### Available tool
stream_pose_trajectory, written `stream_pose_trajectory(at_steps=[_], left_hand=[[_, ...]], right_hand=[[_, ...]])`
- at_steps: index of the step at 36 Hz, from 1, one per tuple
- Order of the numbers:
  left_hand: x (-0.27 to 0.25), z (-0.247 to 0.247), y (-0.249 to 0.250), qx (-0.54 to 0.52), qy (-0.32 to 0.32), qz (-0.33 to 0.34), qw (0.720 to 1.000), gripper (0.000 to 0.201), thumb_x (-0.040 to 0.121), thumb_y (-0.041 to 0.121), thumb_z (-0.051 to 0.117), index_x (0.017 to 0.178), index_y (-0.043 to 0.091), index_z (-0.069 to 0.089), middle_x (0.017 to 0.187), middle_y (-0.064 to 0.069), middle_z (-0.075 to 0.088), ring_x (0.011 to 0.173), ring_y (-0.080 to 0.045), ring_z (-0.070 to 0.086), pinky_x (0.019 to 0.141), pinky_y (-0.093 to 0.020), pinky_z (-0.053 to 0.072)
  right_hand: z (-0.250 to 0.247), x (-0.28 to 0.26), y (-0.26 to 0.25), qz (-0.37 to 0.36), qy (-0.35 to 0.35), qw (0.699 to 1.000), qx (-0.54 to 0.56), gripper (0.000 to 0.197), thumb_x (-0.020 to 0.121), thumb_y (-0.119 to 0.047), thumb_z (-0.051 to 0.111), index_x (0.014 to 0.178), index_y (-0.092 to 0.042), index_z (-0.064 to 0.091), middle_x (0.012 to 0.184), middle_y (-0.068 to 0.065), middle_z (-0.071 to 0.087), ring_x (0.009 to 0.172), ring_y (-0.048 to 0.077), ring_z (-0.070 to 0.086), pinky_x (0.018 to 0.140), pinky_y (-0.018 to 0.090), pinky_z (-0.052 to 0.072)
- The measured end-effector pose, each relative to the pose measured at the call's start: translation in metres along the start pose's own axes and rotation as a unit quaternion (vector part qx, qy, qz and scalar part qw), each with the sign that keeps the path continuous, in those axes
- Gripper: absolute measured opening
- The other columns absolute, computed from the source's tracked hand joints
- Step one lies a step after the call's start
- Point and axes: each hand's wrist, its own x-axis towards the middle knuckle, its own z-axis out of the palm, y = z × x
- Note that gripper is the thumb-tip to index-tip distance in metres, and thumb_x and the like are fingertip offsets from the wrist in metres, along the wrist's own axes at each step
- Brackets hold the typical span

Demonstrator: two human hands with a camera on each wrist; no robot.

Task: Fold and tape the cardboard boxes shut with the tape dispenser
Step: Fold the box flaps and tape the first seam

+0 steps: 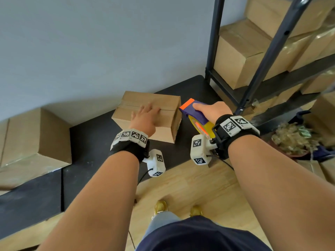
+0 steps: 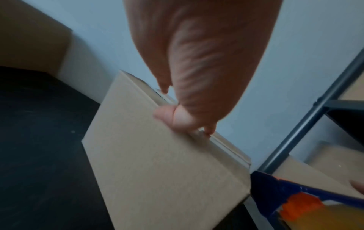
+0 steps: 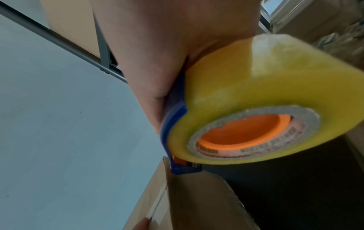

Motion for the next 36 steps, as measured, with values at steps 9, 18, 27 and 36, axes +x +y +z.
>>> stream_pose_trajectory(at_steps=[9, 18, 27, 36], left_hand=[[-0.018, 0.018, -0.004, 0.086, 0.085, -0.039, 0.992, 0.068, 0.087, 0.055, 0.053, 0.147, 0.038, 0.024, 0.149, -0.003, 0.033, 0.133, -0.027, 0.036, 0.104, -0.042, 0.036], [-0.01, 0.015, 0.017, 0.094, 0.093, -0.103, 0.986, 0.063, 0.085, 0.06, 0.054, 0.137, 0.028, 0.039, 0.128, -0.009, 0.044, 0.12, -0.029, 0.041, 0.093, -0.039, 0.04], [0.018, -0.04, 0.011, -0.365, 0.034, -0.151, 0.918, 0.034, 0.101, 0.024, 0.041, 0.124, 0.005, 0.055, 0.111, -0.017, 0.062, 0.093, -0.03, 0.063, 0.077, -0.037, 0.05], [0.016, -0.069, 0.028, -0.624, -0.071, -0.16, 0.762, 0.041, 0.101, 0.039, 0.043, 0.092, 0.003, 0.062, 0.087, -0.012, 0.067, 0.072, -0.024, 0.063, 0.057, -0.029, 0.047]], right_hand=[[0.004, -0.01, -0.013, -0.022, 0.009, 0.999, 0.041, 0.075, 0.081, -0.065, 0.062, 0.132, -0.012, 0.052, 0.122, 0.008, 0.06, 0.093, 0.024, 0.054, 0.075, 0.032, 0.039], [-0.003, -0.016, -0.025, -0.093, 0.003, 0.995, 0.04, 0.059, 0.078, -0.07, 0.06, 0.073, -0.011, 0.054, 0.078, 0.011, 0.061, 0.066, 0.021, 0.056, 0.058, 0.029, 0.039], [-0.02, -0.017, -0.03, -0.142, -0.029, 0.988, 0.057, 0.062, 0.079, -0.064, 0.066, 0.087, -0.002, 0.069, 0.09, 0.014, 0.07, 0.072, 0.02, 0.061, 0.065, 0.029, 0.042], [-0.031, -0.019, -0.033, -0.117, -0.058, 0.985, 0.116, 0.067, 0.073, -0.066, 0.069, 0.106, -0.009, 0.07, 0.098, 0.008, 0.072, 0.085, 0.019, 0.066, 0.066, 0.026, 0.044]])
